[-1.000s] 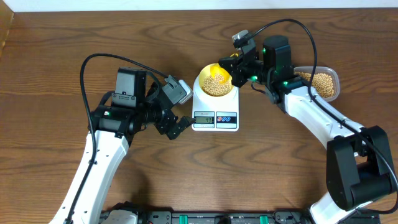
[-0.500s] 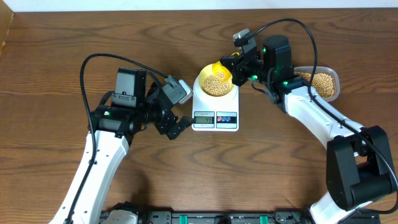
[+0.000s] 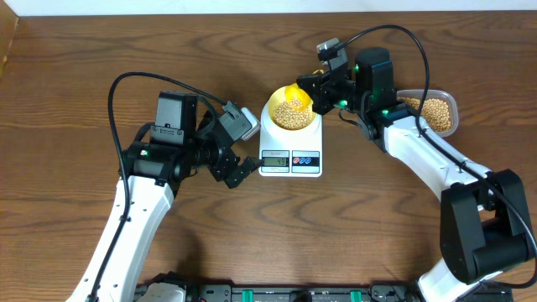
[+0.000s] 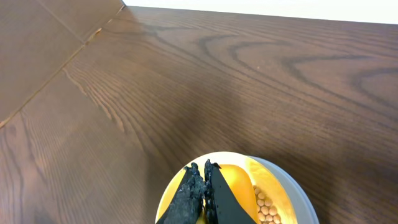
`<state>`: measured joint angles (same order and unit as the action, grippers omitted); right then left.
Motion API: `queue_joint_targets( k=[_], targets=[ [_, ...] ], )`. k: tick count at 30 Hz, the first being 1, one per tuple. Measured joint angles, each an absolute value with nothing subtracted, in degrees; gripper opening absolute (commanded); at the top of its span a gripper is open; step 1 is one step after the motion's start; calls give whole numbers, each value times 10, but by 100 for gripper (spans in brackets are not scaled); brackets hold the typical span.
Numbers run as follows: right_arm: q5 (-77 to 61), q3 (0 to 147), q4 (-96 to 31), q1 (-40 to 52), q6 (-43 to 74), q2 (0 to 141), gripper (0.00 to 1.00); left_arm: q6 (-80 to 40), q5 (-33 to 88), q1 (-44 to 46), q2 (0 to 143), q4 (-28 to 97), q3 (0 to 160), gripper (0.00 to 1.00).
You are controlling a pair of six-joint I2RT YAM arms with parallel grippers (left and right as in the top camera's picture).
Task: Scoop item into bowl and weigh 50g on scale
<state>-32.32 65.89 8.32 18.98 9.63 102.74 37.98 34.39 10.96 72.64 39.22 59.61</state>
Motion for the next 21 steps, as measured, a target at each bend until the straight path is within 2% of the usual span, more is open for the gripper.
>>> queue_joint_targets(
  k=[21],
  targets=[
    [-323, 659, 81, 190, 111, 1027, 1, 380, 344, 110, 726, 392, 596, 98]
  ],
)
